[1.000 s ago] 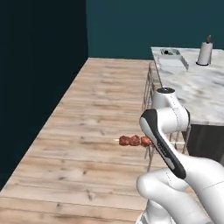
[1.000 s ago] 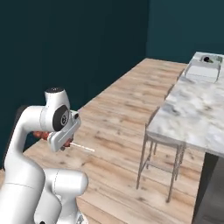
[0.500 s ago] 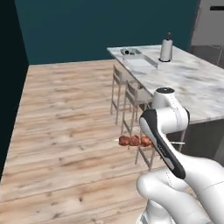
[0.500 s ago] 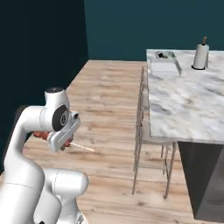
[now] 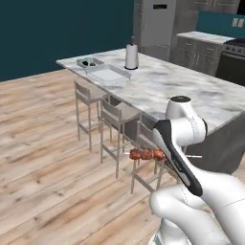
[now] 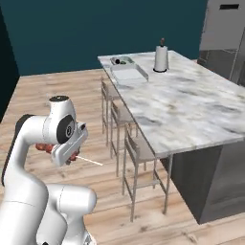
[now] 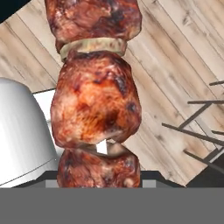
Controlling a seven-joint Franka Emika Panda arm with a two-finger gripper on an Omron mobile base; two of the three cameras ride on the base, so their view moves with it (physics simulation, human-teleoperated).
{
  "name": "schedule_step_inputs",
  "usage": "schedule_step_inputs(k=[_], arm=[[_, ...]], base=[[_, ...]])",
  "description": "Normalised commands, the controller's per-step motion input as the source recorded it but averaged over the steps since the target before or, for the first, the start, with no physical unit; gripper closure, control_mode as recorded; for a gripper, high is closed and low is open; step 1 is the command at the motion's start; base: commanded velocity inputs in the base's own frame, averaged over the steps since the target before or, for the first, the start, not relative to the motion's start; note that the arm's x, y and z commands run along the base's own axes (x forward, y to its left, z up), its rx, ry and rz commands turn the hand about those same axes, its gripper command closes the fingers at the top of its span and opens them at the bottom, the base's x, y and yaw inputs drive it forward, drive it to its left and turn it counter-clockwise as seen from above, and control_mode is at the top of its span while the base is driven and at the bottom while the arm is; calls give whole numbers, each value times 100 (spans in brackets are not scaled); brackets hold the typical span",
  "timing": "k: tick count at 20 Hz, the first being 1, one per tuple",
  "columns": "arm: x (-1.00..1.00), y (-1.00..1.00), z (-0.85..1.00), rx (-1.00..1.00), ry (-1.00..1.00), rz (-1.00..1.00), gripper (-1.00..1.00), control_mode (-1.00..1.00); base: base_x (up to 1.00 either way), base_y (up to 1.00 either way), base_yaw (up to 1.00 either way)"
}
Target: Place the cold items (avocado and eggplant) from the fridge in one tupperware on the dining counter. Place the warm items (kebab skewer and hot dog) in the stove area in another tupperware.
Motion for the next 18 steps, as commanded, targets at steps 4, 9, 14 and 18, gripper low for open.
schedule_step_inputs(k=[4,9,14,18], arm=[[0,0,0,0,0,0,100,100],[0,0,0,0,0,0,100,100],[0,0,0,0,0,0,100,100],[0,0,0,0,0,0,100,100]], base=[[65,74,-64],[63,67,-67],[42,78,-64],[0,95,-58]])
